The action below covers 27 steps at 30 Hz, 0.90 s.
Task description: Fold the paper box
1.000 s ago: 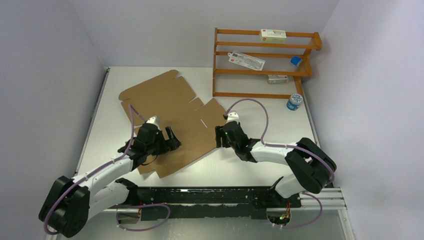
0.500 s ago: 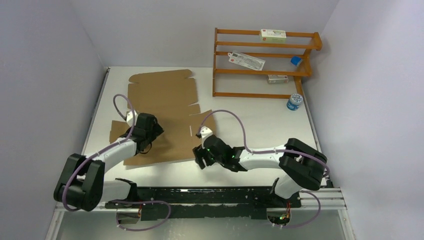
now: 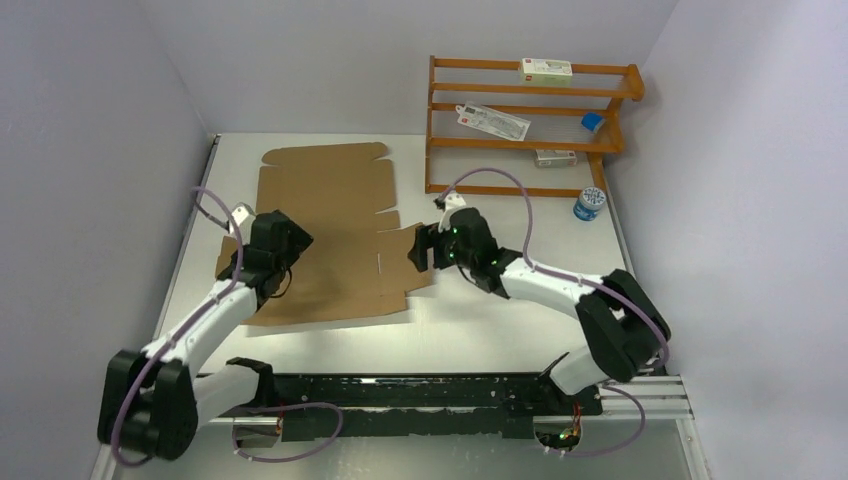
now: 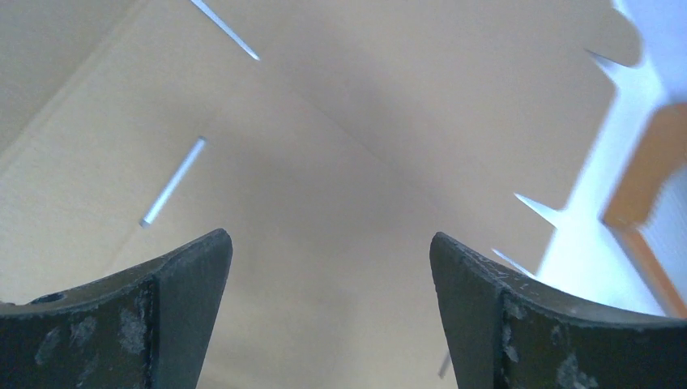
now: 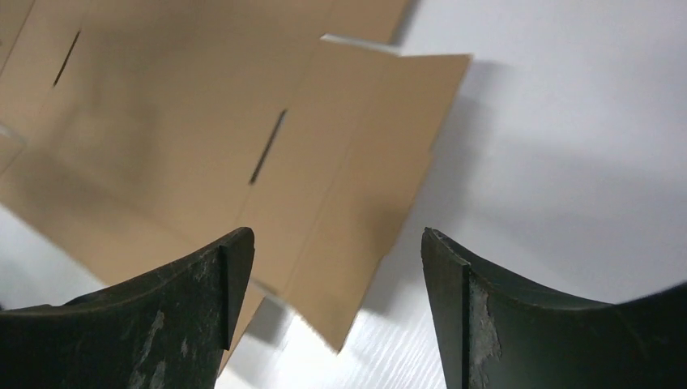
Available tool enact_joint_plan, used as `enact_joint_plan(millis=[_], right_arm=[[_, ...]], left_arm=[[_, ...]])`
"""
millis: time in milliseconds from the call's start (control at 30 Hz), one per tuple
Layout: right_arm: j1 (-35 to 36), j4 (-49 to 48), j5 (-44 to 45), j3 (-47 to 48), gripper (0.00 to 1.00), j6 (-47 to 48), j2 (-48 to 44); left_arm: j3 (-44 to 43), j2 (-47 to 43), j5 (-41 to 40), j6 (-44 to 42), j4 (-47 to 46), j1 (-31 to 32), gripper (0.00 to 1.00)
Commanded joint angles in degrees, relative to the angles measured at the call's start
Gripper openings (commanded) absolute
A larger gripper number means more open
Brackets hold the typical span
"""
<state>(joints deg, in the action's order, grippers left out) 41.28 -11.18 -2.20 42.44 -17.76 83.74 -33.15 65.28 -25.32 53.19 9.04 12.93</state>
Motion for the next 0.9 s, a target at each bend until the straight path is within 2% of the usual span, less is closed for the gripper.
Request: enact_joint_plan(millis=[0,200,267,367,500,600,667,800,867], right_arm=[[-6.0,-5.1,-8.4,3.1,0.80,-3.7,6.8],[-7.9,-8.8,-14.4,9.6,0.76,-7.7,19.4],[-7.9,-9.5,-15.5,10.8,0.72,-8.3,22.2],[-8.0,-10.8,-17.7,11.1,0.60,-9.1,23.9],[-7.2,-11.1,-20.4,9.9,0.37,-8.9,21.2],[-5.8,-8.5,-19.4,8.4,0.15,-7.6,16.8],[-4.4,-7.5,-18.6,6.5,0.06,-7.2,13.0],[0.8,-4.5,-13.2,1.6,0.05,-7.2,4.1],[4.7,-3.6,-9.5,-1.3,0.08,-8.1,0.2]], left_arm=[[4.2,-7.6,4.7,2.6,5.8,1.5,0.97],[10.2,-10.9,7.9,5.7,7.6,1.6,0.97],[11.4,-10.6,8.8,6.5,7.9,1.6,0.97],[13.2,-10.3,7.6,8.2,7.8,1.6,0.97],[15.2,-9.0,4.3,11.4,5.3,1.4,0.97],[15.0,-5.3,3.1,13.1,2.8,1.0,0.97],[14.1,-1.6,2.3,13.9,1.4,0.5,0.97],[11.4,5.4,1.4,14.7,-1.7,-0.3,0.97],[9.2,7.9,-0.1,14.4,-2.7,-0.4,0.97]])
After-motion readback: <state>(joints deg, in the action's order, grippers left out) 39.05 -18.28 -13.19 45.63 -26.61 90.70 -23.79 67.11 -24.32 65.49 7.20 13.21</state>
